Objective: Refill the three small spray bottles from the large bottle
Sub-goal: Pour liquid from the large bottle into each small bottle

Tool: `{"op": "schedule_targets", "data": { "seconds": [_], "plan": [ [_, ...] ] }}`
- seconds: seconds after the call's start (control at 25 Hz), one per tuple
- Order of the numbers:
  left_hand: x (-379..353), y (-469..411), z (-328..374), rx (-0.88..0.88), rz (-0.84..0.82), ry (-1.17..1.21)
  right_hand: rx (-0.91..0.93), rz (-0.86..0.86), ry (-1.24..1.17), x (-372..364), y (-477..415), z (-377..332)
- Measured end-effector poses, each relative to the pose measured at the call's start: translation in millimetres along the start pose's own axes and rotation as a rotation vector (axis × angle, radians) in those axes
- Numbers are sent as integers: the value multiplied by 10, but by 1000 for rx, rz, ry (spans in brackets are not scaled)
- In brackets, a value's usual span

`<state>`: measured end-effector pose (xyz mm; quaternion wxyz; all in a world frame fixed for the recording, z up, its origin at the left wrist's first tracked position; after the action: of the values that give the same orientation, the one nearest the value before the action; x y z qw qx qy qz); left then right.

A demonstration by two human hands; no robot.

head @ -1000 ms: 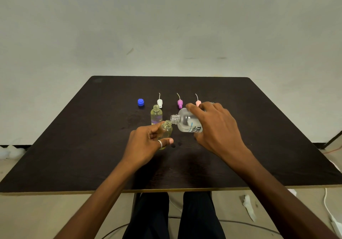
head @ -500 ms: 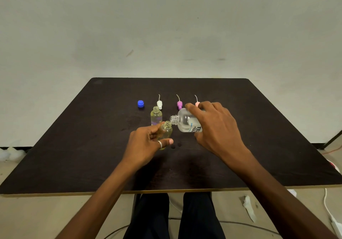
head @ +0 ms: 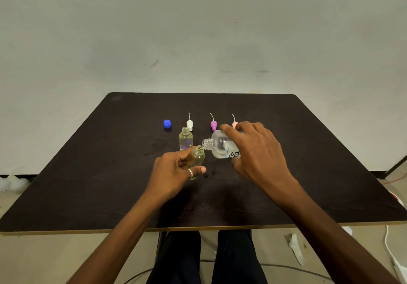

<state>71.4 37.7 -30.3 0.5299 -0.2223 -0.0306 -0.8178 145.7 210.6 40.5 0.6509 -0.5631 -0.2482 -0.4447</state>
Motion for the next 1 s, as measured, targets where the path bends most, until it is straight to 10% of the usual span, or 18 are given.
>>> {"op": "schedule_targets", "data": {
  "seconds": [1.0],
  "plan": [
    [-5,3,6,14,3,26,-4,2,-5,-1,-2,12]
  ]
}}
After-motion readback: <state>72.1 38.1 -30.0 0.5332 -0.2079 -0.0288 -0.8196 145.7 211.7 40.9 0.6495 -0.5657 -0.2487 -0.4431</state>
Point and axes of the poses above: each hand's wrist, its own y-axis away from the middle knuckle, its own x-axis out of the back of the hand, z = x × y, the point moved 7 cm from there along -y, towards the middle knuckle, and after that the axes turned 7 degrees about y, right-handed, at the moved point
